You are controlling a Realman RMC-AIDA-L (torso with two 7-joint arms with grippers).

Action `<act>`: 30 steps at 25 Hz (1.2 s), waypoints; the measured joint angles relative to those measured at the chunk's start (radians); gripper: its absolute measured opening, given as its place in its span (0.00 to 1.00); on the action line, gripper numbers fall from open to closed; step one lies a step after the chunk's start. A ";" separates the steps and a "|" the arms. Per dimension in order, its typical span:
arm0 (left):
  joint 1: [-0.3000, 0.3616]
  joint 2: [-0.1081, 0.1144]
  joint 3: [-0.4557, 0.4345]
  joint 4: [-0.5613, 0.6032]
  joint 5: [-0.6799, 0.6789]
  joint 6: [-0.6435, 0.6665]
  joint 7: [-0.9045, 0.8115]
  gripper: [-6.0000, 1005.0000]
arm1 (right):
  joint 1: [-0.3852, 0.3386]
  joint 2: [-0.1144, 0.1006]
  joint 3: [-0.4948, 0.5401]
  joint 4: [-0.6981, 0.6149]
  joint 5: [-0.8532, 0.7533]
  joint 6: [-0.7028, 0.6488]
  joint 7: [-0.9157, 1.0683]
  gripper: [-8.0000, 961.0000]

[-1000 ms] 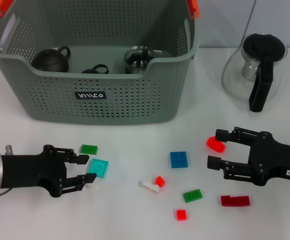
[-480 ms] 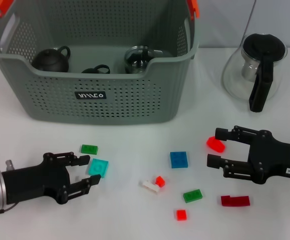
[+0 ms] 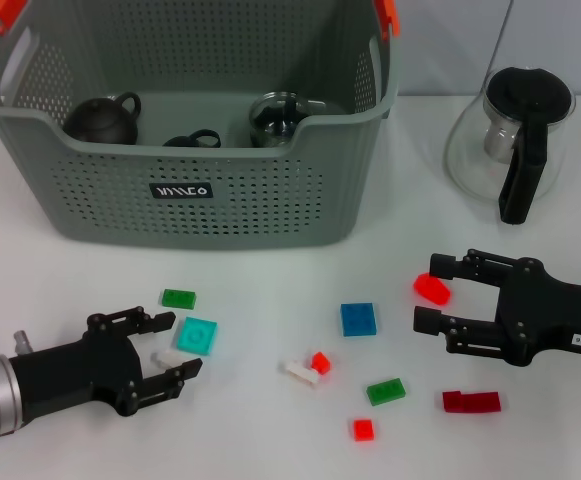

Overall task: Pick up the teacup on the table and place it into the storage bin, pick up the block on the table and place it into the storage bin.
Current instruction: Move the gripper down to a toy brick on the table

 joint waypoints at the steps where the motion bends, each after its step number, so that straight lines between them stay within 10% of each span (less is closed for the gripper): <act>1: -0.001 0.000 0.001 -0.006 0.000 -0.008 0.008 0.67 | -0.001 0.000 0.000 0.000 0.000 0.001 0.000 0.85; 30: 0.030 0.003 -0.041 0.004 0.002 -0.055 0.038 0.66 | -0.008 0.000 0.000 0.000 0.000 0.000 0.000 0.85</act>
